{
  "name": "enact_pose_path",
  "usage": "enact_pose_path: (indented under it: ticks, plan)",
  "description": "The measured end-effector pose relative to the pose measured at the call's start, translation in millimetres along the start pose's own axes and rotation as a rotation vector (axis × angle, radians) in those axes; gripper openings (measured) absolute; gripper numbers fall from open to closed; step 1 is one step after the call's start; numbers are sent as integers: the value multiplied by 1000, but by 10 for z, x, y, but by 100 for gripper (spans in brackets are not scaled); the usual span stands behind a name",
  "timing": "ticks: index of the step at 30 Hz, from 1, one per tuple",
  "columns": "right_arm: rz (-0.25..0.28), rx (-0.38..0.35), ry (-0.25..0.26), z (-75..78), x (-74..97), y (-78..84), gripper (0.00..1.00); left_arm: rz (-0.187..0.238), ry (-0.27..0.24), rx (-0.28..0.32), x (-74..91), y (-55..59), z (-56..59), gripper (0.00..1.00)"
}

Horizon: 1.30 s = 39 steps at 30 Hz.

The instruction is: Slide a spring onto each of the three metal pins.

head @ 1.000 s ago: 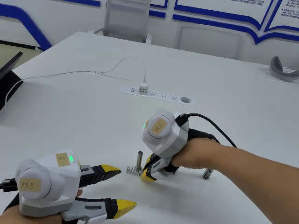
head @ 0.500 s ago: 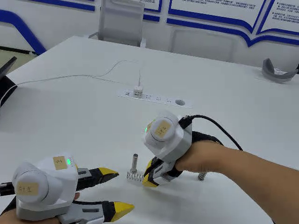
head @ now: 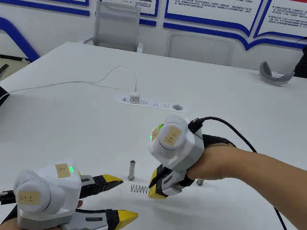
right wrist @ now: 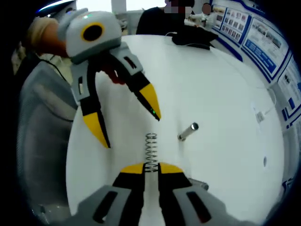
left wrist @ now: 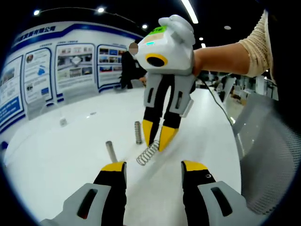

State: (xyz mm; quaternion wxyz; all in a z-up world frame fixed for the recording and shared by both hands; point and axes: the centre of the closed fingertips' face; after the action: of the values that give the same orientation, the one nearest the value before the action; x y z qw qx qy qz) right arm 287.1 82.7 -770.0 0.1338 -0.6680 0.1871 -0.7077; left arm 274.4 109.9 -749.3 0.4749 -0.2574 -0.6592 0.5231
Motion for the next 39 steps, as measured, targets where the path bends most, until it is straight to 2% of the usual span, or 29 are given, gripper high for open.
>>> enact_pose_path:
  ticks: [8,18,28,39]
  plan:
    - [-5,50,-21,-148,114,-27,12,0,23,-35,-34,-54,68,43]
    - [-21,91,-47,-293,168,-36,12,1,75,-116,-82,-95,215,27]
    - [-32,113,-59,-359,211,-55,12,3,92,-164,-87,-109,259,14]
    - [-22,132,-52,-370,349,-161,12,1,101,-170,-96,-107,270,12]
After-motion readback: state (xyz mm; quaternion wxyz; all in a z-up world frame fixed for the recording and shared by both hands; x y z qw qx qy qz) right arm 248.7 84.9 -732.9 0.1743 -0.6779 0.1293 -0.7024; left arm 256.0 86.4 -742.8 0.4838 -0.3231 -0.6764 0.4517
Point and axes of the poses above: the centre of the closed fingertips' face, and the gripper's own axes: x roughly backward along the fingers, z roughly to its right, y roughly out of its underside, and after that the axes turned 1 degree about -y, right-handed
